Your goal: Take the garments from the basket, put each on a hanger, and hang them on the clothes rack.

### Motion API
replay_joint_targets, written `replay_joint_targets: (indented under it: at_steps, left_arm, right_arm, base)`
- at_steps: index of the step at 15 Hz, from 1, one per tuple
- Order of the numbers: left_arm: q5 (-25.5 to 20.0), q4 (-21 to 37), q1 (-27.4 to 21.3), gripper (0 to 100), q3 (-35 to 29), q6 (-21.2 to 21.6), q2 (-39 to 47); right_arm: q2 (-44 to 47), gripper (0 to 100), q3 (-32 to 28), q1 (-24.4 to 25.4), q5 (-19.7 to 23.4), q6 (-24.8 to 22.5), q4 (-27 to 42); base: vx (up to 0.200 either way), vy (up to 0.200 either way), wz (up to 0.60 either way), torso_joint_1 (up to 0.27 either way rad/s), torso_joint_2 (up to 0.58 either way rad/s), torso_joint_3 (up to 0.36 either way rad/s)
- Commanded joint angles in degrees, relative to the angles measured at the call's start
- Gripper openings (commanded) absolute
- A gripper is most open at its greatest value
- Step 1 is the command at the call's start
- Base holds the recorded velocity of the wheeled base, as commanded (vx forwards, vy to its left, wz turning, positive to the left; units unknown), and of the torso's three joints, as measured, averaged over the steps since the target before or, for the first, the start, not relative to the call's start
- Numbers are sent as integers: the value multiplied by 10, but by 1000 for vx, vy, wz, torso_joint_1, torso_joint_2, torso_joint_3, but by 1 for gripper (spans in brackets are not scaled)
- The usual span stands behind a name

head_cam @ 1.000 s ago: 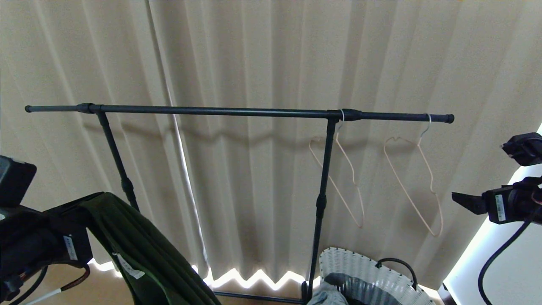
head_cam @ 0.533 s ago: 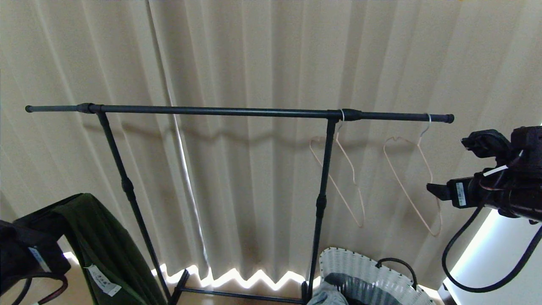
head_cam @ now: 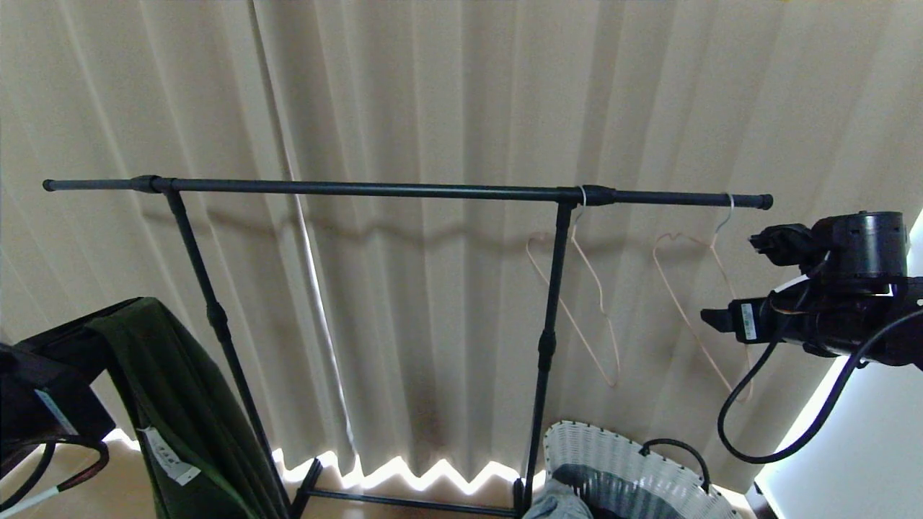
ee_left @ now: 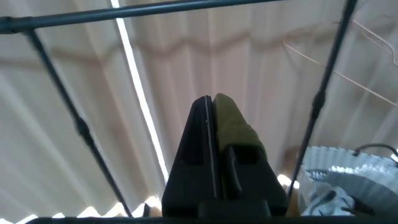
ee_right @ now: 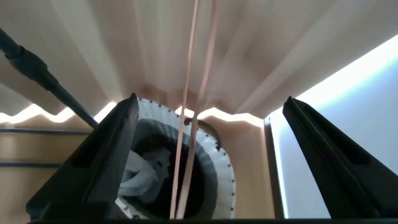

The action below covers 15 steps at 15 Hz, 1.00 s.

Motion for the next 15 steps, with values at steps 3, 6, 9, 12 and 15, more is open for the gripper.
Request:
replay_joint_targets:
  at_steps: [3, 6, 9, 12, 15]
  left_arm:
    - [-6, 1, 0, 0, -10, 1, 15]
    - [-5, 1, 1, 0, -10, 1, 25]
    - [-5, 1, 1, 0, -11, 1, 28]
    - [-5, 1, 1, 0, -10, 0, 29]
    - [-5, 1, 2, 0, -11, 0, 33]
  right_arm:
    - [43, 100, -19, -3, 0, 23, 0]
    - [47, 100, -21, -3, 0, 26, 0]
    - [45, 100, -20, -3, 0, 35, 0]
    - [49, 0, -20, -3, 0, 37, 0]
    - [46, 0, -19, -3, 0, 42, 1]
  base:
    - [0, 0, 0, 0, 0, 0]
    - [0, 0, 0, 0, 0, 0]
    - [0, 0, 0, 0, 0, 0]
    - [0, 0, 0, 0, 0, 0]
    - [0, 0, 0, 0, 0, 0]
